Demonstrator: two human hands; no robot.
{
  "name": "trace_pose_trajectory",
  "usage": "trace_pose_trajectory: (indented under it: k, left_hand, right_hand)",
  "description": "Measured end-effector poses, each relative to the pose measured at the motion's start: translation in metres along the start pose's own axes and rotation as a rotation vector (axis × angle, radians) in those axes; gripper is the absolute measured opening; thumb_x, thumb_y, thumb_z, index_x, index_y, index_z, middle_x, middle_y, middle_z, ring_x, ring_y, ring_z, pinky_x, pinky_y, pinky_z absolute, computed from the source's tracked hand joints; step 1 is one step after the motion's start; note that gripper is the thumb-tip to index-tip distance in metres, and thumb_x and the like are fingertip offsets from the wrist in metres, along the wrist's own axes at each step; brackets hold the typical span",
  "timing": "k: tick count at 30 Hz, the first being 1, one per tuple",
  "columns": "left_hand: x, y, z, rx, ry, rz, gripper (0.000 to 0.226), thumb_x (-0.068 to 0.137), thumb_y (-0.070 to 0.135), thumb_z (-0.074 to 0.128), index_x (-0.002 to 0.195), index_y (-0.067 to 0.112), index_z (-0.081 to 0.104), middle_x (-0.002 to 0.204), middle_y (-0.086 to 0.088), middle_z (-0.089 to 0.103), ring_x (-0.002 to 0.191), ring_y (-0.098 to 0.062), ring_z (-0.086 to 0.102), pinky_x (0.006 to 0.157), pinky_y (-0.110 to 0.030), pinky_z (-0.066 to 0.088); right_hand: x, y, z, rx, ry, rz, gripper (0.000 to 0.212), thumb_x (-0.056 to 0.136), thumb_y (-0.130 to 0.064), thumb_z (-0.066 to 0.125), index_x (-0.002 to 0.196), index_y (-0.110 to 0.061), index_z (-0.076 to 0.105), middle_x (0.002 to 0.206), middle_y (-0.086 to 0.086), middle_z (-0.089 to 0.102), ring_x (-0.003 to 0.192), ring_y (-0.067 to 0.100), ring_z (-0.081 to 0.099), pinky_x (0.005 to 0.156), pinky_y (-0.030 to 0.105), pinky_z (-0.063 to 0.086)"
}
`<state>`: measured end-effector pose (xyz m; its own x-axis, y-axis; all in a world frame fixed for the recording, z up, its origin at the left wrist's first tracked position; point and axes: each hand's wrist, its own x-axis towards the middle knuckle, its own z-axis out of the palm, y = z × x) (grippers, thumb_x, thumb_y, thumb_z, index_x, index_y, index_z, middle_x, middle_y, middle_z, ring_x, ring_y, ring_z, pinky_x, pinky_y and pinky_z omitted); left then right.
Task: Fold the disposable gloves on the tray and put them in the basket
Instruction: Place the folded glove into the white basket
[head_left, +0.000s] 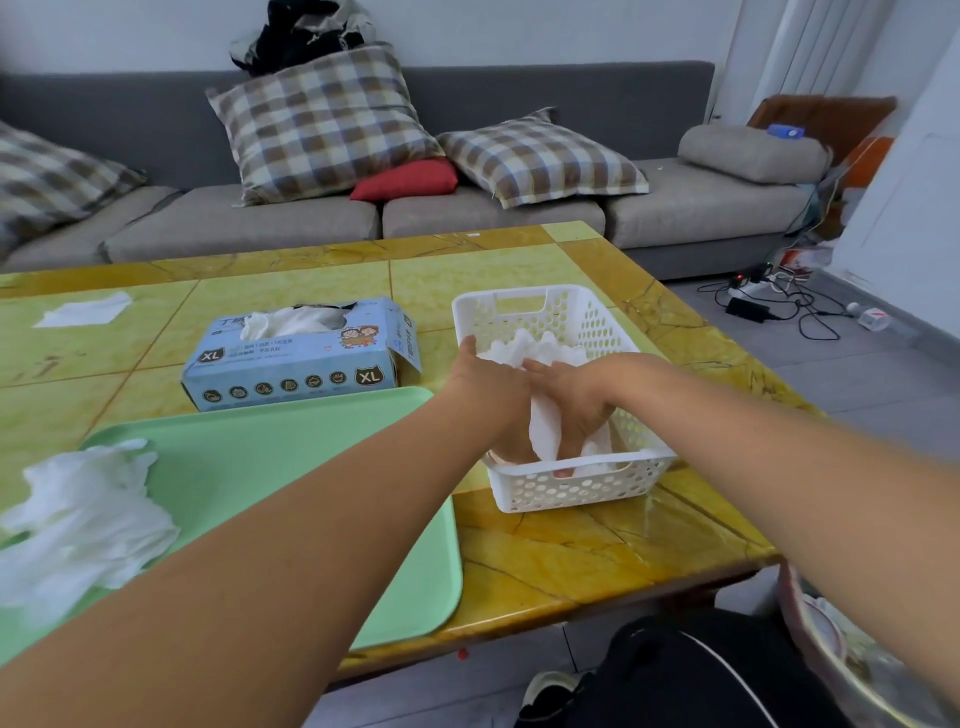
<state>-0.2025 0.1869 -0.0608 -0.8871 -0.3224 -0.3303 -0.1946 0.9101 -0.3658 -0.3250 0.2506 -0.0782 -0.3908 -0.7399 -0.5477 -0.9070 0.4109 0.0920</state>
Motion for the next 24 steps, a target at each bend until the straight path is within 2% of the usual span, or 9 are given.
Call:
trace_pose_trajectory:
  k: [3,5,7,10,13,15,19,21,24]
  left_hand:
    - [-0.003,0.000,-0.008,0.030,-0.111,0.030,0.077,0.092,0.073,0.038,0.152,0.024,0.039,0.144,0.002,0.054,0.146,-0.024,0.036,0.121,-0.060,-0.007]
    - [-0.011,-0.004,-0.013,-0.032,-0.115,0.057,0.075,0.092,0.073,0.042,0.148,0.024,0.044,0.145,0.002,0.054,0.147,-0.023,0.033,0.122,-0.060,-0.005]
    - [-0.022,-0.019,-0.014,-0.199,0.028,0.081,0.071,0.088,0.072,0.052,0.141,0.024,0.053,0.141,0.003,0.057,0.140,-0.022,0.042,0.123,-0.053,0.013]
    - [-0.051,-0.063,-0.001,-0.552,0.367,0.093,0.044,0.092,0.050,0.064,0.127,0.024,0.063,0.125,0.004,0.066,0.118,-0.020,0.058,0.103,-0.041,0.045]
    - [-0.093,-0.120,0.031,-0.737,0.561,-0.053,0.025,0.092,0.024,0.066,0.117,0.020,0.070,0.116,0.000,0.070,0.110,-0.022,0.062,0.095,-0.039,0.049]
    - [-0.120,-0.156,0.064,-0.755,0.550,-0.198,0.025,0.092,0.016,0.065,0.116,0.017,0.070,0.117,-0.003,0.070,0.111,-0.024,0.062,0.095,-0.034,0.047]
    - [-0.169,-0.199,0.129,-0.797,0.489,-0.486,0.035,0.092,0.018,0.066,0.127,0.017,0.065,0.133,-0.007,0.063,0.120,-0.027,0.057,0.100,-0.034,0.043]
    - [-0.196,-0.213,0.156,-0.806,0.449,-0.570,0.046,0.095,0.022,0.066,0.139,0.016,0.056,0.144,-0.009,0.055,0.130,-0.028,0.051,0.106,-0.033,0.037]
    - [-0.219,-0.230,0.178,-0.819,0.361,-0.614,0.053,0.102,0.027,0.056,0.151,0.014,0.042,0.155,-0.010,0.041,0.141,-0.028,0.041,0.114,-0.034,0.030]
  right_hand:
    - [-0.008,-0.004,-0.005,-0.008,-0.013,-0.027,0.147,0.060,-0.062,0.088,0.158,-0.036,-0.018,0.167,-0.011,-0.018,0.157,0.026,0.000,0.122,0.053,0.022]
    - [-0.024,-0.007,-0.019,0.054,-0.003,-0.031,0.138,0.064,-0.055,0.089,0.161,-0.035,-0.007,0.169,-0.012,0.000,0.155,0.026,0.014,0.120,0.048,0.027]
    - [-0.043,-0.009,-0.036,0.107,0.076,-0.049,0.124,0.066,-0.049,0.091,0.161,-0.035,0.013,0.164,-0.012,0.024,0.149,0.024,0.032,0.117,0.044,0.035]
    - [-0.073,-0.029,-0.065,0.168,0.403,-0.065,0.086,0.076,-0.045,0.086,0.150,-0.027,0.045,0.148,-0.006,0.049,0.128,0.018,0.054,0.098,0.032,0.047]
    - [-0.086,-0.088,-0.078,0.476,0.804,-0.296,0.042,0.086,-0.031,0.080,0.124,-0.016,0.069,0.117,-0.001,0.069,0.088,-0.003,0.063,0.075,0.022,0.050]
    - [-0.082,-0.141,-0.077,0.593,0.775,-0.486,0.026,0.089,-0.022,0.077,0.113,-0.014,0.075,0.103,-0.002,0.074,0.074,-0.008,0.061,0.077,0.021,0.053]
    - [-0.045,-0.234,-0.050,0.335,0.493,-0.594,0.043,0.094,-0.026,0.071,0.136,-0.023,0.061,0.134,-0.004,0.063,0.112,0.012,0.061,0.099,0.030,0.047]
    - [-0.031,-0.275,-0.037,0.258,0.452,-0.645,0.065,0.096,-0.028,0.068,0.154,-0.024,0.040,0.158,-0.002,0.041,0.139,0.019,0.043,0.113,0.031,0.034]
    - [-0.016,-0.312,-0.030,0.282,0.420,-0.705,0.086,0.093,-0.037,0.071,0.161,-0.027,0.019,0.168,0.000,0.020,0.151,0.025,0.024,0.120,0.035,0.021]
